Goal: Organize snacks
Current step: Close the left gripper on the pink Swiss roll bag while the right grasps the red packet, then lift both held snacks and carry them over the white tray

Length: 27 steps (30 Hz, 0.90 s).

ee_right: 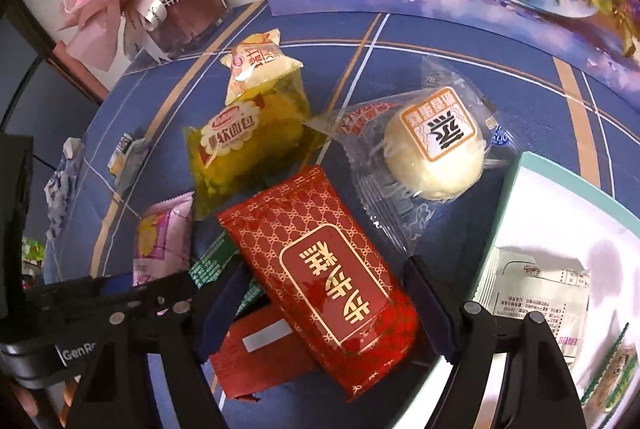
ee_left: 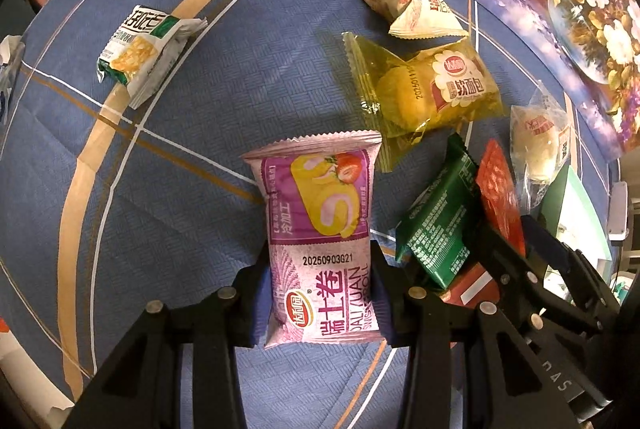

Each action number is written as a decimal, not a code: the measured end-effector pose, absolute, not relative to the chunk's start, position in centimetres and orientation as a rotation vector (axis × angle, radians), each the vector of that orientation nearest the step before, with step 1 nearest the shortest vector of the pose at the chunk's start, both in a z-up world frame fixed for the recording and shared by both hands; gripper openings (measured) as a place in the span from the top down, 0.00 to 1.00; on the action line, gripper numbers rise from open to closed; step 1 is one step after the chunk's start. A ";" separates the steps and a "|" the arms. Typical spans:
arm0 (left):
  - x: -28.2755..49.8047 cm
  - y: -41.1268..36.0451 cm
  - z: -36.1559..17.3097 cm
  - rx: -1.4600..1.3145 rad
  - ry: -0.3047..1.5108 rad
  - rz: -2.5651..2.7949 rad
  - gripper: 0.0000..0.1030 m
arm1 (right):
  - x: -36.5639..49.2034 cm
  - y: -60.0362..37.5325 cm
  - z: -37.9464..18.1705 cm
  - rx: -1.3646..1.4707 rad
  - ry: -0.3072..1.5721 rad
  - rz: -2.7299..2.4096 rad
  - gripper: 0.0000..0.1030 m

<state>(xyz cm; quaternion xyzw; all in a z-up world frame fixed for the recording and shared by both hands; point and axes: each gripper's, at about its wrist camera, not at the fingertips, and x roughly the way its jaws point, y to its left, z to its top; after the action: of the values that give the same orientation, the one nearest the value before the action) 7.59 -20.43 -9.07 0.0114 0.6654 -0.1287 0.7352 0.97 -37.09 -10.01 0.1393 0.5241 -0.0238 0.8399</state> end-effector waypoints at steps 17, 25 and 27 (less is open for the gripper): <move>8.1 -20.0 -8.8 -0.015 1.463 -0.309 0.59 | -0.6 -39.6 -8.8 0.452 1.050 -0.089 0.47; 8.1 -19.2 -7.1 -0.047 1.435 -0.328 0.60 | -1.7 -38.7 -7.2 0.488 1.038 -0.084 0.51; 8.1 -18.8 -6.3 -0.065 1.421 -0.336 0.60 | -2.0 -38.5 -7.0 0.501 1.031 -0.081 0.51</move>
<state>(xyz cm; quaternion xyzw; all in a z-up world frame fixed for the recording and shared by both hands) 8.05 -18.83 -6.29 -0.0298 0.6488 -0.1534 0.7447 -2.05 -38.53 -6.98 0.2369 0.4877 -0.0381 0.8394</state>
